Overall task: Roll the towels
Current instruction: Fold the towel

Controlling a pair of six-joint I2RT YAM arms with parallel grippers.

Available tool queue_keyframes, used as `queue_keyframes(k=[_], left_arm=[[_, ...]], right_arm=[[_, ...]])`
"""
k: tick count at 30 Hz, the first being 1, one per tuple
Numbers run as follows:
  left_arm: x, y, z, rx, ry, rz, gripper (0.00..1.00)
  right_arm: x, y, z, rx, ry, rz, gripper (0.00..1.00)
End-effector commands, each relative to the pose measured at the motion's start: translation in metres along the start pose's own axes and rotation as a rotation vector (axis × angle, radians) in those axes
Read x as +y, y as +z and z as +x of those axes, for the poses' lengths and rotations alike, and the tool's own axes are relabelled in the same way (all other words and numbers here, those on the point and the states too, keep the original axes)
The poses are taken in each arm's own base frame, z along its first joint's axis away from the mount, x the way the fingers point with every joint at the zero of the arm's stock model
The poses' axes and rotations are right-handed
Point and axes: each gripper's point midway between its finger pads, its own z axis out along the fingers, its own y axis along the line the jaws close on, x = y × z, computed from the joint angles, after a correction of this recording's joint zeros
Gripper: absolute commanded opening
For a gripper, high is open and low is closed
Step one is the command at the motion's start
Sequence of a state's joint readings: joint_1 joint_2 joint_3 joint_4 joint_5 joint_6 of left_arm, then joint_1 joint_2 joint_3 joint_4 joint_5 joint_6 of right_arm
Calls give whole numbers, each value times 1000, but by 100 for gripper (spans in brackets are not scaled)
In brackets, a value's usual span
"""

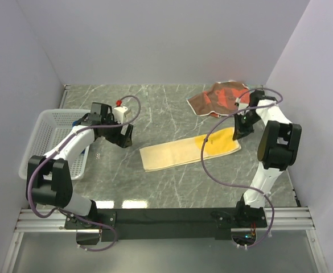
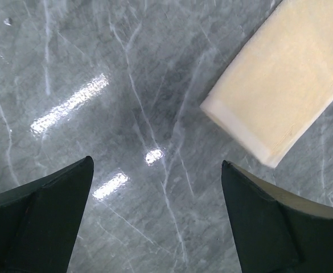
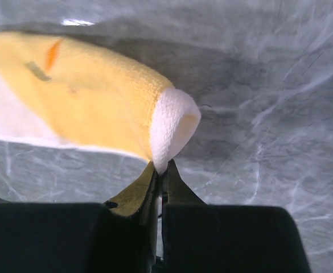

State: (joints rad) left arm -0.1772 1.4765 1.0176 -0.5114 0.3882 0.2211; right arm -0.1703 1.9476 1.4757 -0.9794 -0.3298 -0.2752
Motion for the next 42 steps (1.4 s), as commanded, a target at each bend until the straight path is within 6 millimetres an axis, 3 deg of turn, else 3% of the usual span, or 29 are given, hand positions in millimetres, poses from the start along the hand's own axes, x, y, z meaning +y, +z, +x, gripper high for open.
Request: queue_keyframes(k=[1, 4, 10, 16, 22, 27, 38, 42], left_arm=[[-6, -18, -31, -110, 1, 38, 99], [-9, -20, -32, -109, -38, 89, 99], [-3, -20, -34, -103, -110, 111, 99], [-2, -22, -31, -112, -124, 88, 100], [-2, -21, -26, -93, -140, 85, 99], [-2, -20, -22, -86, -137, 84, 99], [-2, -17, -19, -70, -139, 92, 99], [-2, -16, -17, -64, -138, 95, 99]], right_arm=[[35, -46, -10, -62, -96, -57, 0], [72, -45, -2, -26, -138, -147, 0], [165, -32, 14, 29, -241, -359, 0], [222, -4, 18, 99, -309, -449, 0], [249, 29, 29, 171, -332, -470, 0], [265, 41, 26, 168, -349, -478, 0], [273, 45, 12, 151, -334, -485, 0], [273, 55, 15, 177, -332, -478, 0]])
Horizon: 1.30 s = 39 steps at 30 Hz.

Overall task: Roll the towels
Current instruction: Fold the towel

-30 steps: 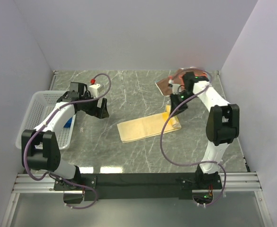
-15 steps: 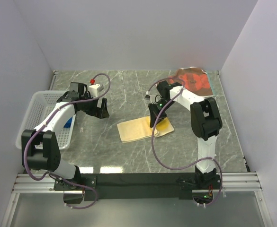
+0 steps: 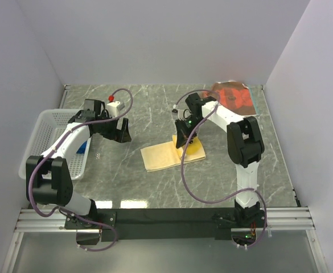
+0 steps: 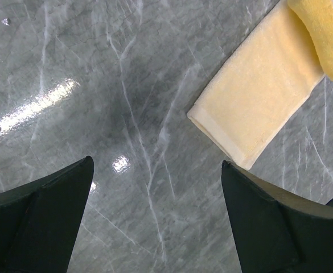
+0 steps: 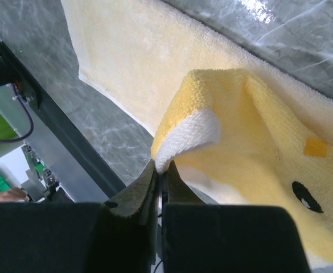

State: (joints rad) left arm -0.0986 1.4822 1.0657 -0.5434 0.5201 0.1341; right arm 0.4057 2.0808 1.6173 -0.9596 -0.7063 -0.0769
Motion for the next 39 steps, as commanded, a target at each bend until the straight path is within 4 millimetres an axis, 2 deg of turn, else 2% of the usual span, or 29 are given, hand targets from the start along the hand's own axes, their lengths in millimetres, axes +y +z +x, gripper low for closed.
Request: queue_keyframes(k=[1, 2, 6, 10, 11, 13, 15, 17, 18, 20, 21, 24, 26, 28, 30, 32, 33, 37, 39], left_arm=[[-4, -1, -2, -8, 0, 19, 99], [-4, -2, -1, -9, 4, 18, 99], [-5, -3, 1, -7, 12, 24, 99], [-12, -6, 7, -12, 26, 44, 99], [-14, -7, 10, -8, 33, 53, 99], [-21, -6, 16, 12, 39, 71, 99], [-30, -3, 24, 36, 54, 91, 91], [-38, 3, 32, 65, 41, 114, 77], [-49, 7, 37, 88, 48, 147, 61], [-61, 18, 46, 139, 8, 194, 47], [-72, 23, 51, 165, 11, 216, 38], [-80, 39, 58, 208, -32, 245, 30], [-82, 48, 60, 238, -43, 260, 27], [-88, 59, 62, 276, -18, 263, 20], [-91, 66, 62, 287, -4, 265, 18], [-87, 78, 65, 304, -5, 236, 18], [-80, 83, 65, 311, -4, 204, 13], [-48, 107, 67, 368, -42, 109, 3], [-27, 111, 61, 360, -57, 64, 1]], right_arm=[[3, 8, -9, -3, -8, -18, 0], [4, 11, -10, 1, -14, -13, 2], [6, 14, -14, -1, -19, -21, 24], [16, 3, -21, -40, -46, -46, 48], [23, -1, -19, -39, -49, -70, 49], [27, -18, -21, -71, -75, -82, 49], [29, -35, -22, -100, -103, -78, 47], [12, -52, -25, -138, -89, -37, 46], [-4, -58, -26, -151, -87, 21, 45], [-31, -69, -29, -169, -59, 101, 45], [-47, -70, -29, -167, -48, 148, 45], [-80, -74, -29, -166, -12, 247, 47], [-93, -75, -26, -166, 1, 271, 47], [-101, -69, -19, -140, 4, 280, 47], [-108, -61, -12, -107, 10, 277, 45], [-109, -52, -5, -81, 22, 253, 44], [-111, -47, 0, -69, 33, 240, 43], [-113, -25, 28, -7, 83, 188, 40], [-109, -24, 33, -12, 82, 179, 40]])
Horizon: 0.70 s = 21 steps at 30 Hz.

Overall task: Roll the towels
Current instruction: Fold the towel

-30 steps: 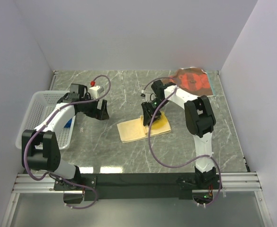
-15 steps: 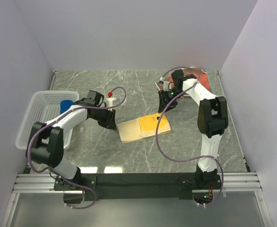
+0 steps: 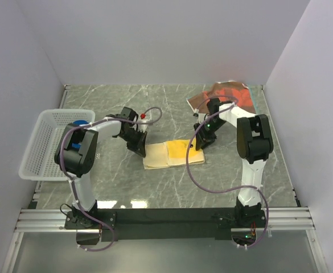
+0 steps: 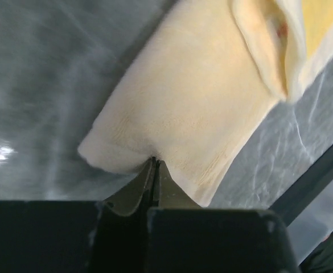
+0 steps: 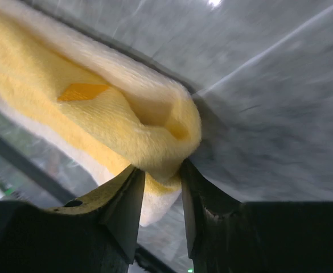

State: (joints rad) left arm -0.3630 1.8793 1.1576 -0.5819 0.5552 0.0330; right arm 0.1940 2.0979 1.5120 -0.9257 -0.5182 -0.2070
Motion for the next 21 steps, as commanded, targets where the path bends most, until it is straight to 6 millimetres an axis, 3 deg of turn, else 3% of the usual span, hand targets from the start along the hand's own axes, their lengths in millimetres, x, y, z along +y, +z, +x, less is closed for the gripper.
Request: queue_keyframes(k=[1, 3, 5, 8, 9, 10, 11, 12, 15, 18, 19, 21], left_arm=[[50, -6, -31, -58, -5, -165, 1], [72, -12, -45, -75, 19, -228, 1], [88, -18, -75, -105, 71, -276, 1], [93, -22, -118, -156, 131, -277, 3], [93, -23, -129, -179, 139, -278, 7], [93, -26, -149, -211, 153, -278, 9], [91, -28, -158, -228, 154, -268, 13], [89, -31, -164, -243, 156, -258, 23], [75, -52, -176, -307, 157, -243, 32], [63, -77, -162, -360, 101, -257, 38], [60, -84, -149, -367, 81, -280, 39], [65, -91, -140, -394, 1, -337, 39]], right_arm=[[7, 10, 20, 26, 1, -39, 40], [19, 10, 23, -7, 15, -85, 41], [38, 20, 42, 23, 30, -155, 44], [100, 14, 57, 35, 14, -425, 64], [116, 9, 60, 36, -8, -491, 80], [138, -3, 56, 18, -27, -610, 84], [142, -9, 55, 11, -52, -627, 84], [142, -16, 51, -11, -73, -621, 84], [125, -38, 30, -130, -72, -560, 83], [93, -45, 12, -199, -77, -392, 77], [89, -50, 3, -221, -97, -355, 76], [78, -49, -9, -234, -103, -286, 74]])
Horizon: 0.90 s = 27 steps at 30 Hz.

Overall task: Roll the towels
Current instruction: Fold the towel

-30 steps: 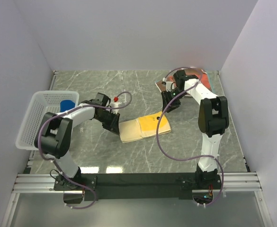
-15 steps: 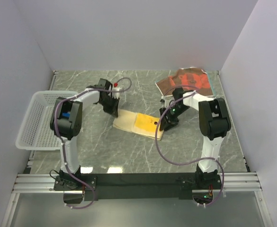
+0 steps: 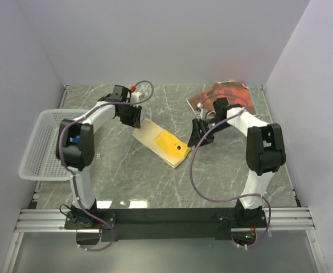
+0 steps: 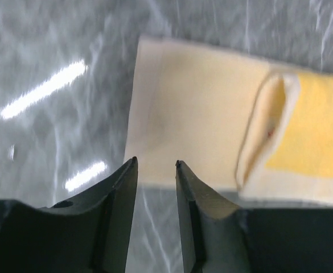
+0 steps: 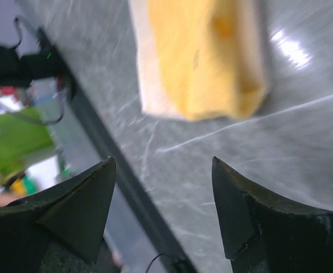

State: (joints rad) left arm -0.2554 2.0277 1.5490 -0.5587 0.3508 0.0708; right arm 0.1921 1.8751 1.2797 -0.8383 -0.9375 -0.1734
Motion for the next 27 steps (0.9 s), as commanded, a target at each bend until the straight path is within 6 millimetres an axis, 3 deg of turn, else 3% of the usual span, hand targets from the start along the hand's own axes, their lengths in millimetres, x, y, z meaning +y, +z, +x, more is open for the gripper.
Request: queue_keyframes(k=[1, 5, 7, 13, 20, 27], left_arm=[[-1, -42, -11, -110, -78, -85, 39], [-7, -39, 11, -54, -123, -62, 39], [-10, -33, 25, -22, -156, -44, 38], [-16, -14, 50, 34, -220, 5, 37], [-17, -1, 41, 31, -217, 42, 37], [-19, 21, 20, 6, -227, 119, 37]], right_arm=[[-7, -15, -40, -91, -112, 128, 74], [-29, -2, -56, -64, -68, 165, 72], [-30, 1, -66, -60, -73, 155, 70], [-37, 21, -59, 10, -28, 92, 60], [-29, 45, -24, 94, 6, 2, 52], [-19, 72, 35, 187, 73, -59, 52]])
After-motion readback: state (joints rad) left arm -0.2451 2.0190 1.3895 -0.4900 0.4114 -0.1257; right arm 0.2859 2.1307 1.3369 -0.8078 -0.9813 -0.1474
